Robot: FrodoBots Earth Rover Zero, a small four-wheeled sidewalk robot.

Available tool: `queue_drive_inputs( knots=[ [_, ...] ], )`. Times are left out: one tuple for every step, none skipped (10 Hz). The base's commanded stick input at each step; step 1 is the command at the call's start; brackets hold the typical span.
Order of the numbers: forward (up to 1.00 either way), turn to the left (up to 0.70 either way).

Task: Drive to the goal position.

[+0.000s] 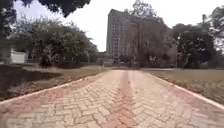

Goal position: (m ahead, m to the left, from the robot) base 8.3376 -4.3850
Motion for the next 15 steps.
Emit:
queue_drive_inputs(
  knots=[
    [0.7, 0.0],
    [0.7, 0.0],
    [0.7, 0.0],
    [0.7, 0.0],
    [0.7, 0.0],
    [0.7, 0.0],
    [0.7, 0.0],
    [0.7, 0.0],
    [0.7, 0.0],
    [0.7, 0.0],
    [0.7, 0.0],
    [0.7, 0.0],
    [0.7, 0.0],
    [0.7, 0.0],
    [0.7, 0.0]
  ],
)
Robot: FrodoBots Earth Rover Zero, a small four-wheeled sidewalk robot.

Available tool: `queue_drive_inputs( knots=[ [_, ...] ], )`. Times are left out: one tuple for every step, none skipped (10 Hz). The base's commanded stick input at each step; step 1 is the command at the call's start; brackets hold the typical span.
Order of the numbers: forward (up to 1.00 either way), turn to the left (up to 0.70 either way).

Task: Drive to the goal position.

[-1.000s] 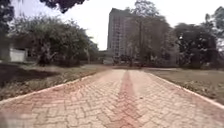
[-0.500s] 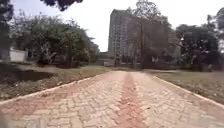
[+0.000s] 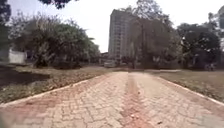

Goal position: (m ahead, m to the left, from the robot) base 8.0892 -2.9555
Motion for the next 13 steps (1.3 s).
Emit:
queue_drive_inputs(
  knots=[
    [0.7, -0.35],
    [0.7, -0.35],
    [0.7, 0.0],
    [0.7, 0.0],
    [0.7, 0.0],
    [0.7, 0.0],
    [0.7, 0.0],
    [0.7, 0.0],
    [0.7, 0.0],
    [0.7, 0.0],
    [0.7, 0.0],
    [0.7, 0.0],
    [0.7, 0.0]
  ],
)
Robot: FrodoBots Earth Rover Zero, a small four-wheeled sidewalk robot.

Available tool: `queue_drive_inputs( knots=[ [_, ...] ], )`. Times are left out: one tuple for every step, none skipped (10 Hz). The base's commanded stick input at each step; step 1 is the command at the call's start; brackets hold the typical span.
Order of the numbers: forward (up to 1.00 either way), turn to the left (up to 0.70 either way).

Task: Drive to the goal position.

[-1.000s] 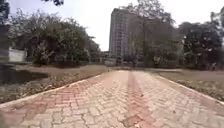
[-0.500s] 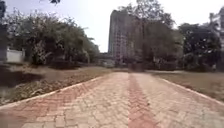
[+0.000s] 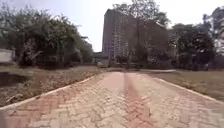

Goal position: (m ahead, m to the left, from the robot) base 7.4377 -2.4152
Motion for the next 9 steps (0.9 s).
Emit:
queue_drive_inputs(
  knots=[
    [0.7, 0.0],
    [0.7, 0.0],
    [0.7, 0.0],
    [0.7, 0.0],
    [0.7, 0.0],
    [0.7, 0.0],
    [0.7, 0.0],
    [0.7, 0.0],
    [0.7, 0.0]
  ],
)
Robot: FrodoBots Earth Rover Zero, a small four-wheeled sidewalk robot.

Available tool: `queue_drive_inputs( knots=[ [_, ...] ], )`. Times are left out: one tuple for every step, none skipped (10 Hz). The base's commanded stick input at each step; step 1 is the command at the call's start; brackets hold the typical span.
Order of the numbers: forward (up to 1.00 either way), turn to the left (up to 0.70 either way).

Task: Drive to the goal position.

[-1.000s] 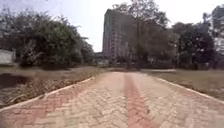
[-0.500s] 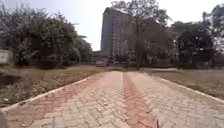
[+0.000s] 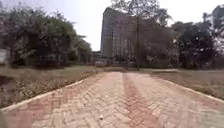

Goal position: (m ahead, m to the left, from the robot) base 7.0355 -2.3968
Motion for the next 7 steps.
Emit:
queue_drive_inputs(
  knots=[
    [0.7, 0.0],
    [0.7, 0.0],
    [0.7, 0.0],
    [0.7, 0.0],
    [0.7, 0.0],
    [0.7, 0.0],
    [0.7, 0.0]
  ],
)
